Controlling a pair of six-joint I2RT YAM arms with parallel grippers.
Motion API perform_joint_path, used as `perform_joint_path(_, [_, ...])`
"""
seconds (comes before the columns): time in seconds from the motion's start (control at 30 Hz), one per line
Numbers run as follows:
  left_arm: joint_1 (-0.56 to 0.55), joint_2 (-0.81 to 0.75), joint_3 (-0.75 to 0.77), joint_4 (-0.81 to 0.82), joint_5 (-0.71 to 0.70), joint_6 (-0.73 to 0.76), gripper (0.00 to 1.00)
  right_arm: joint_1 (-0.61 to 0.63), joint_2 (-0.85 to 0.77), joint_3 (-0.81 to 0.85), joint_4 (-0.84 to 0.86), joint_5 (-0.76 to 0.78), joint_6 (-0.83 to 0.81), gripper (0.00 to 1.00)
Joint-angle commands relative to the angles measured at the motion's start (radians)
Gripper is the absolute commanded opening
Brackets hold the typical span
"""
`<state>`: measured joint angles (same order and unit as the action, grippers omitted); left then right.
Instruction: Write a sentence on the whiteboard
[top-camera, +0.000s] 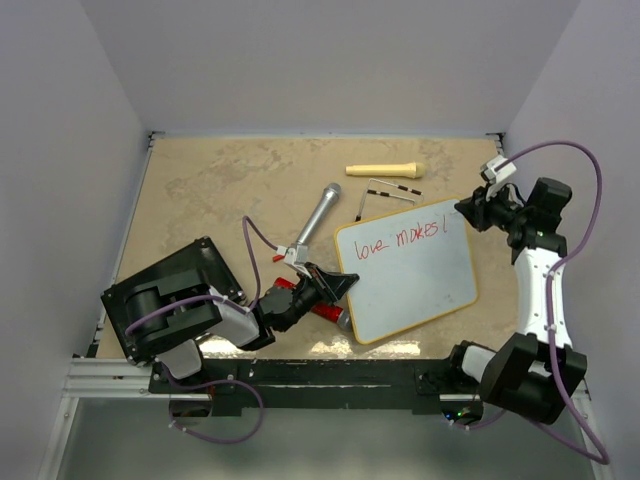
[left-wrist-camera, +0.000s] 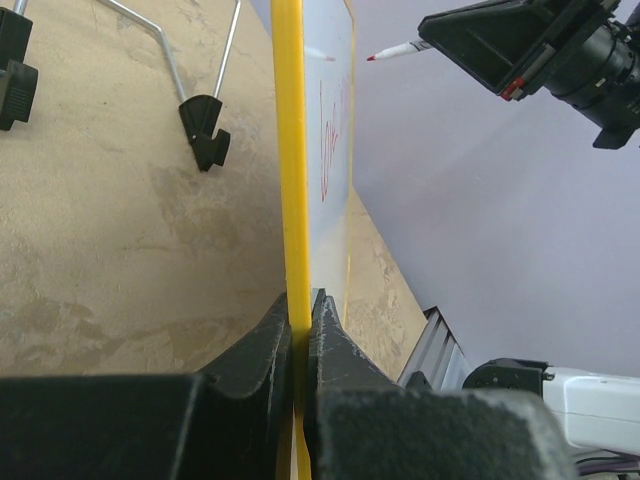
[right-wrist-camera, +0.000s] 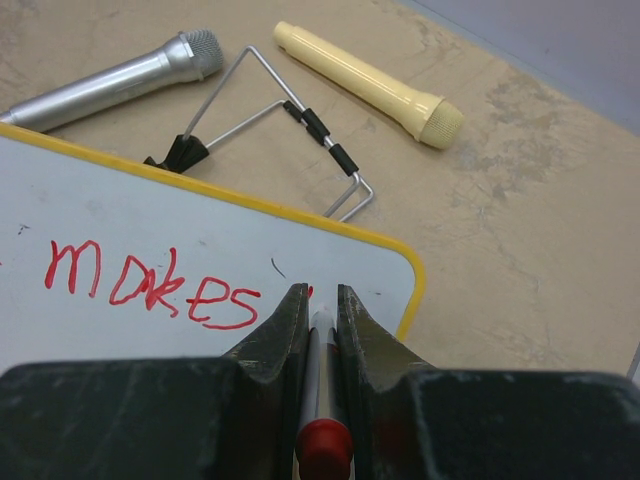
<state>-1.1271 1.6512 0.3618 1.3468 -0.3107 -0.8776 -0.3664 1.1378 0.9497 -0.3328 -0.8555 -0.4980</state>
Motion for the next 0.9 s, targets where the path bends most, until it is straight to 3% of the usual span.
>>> perform_joint_path(0.0, [0.001, 0.013, -0.018, -0.057, 0.015, 0.127, 0.00, 0.001, 0.036, 0.021, 0.051, 0.018, 0.036, 0.00])
perform_joint_path(0.87, [0.006, 0.021, -0.023, -0.038, 0.022, 0.124, 0.00, 0.001, 0.065, 0.032, -0.084, -0.004, -0.067, 0.00])
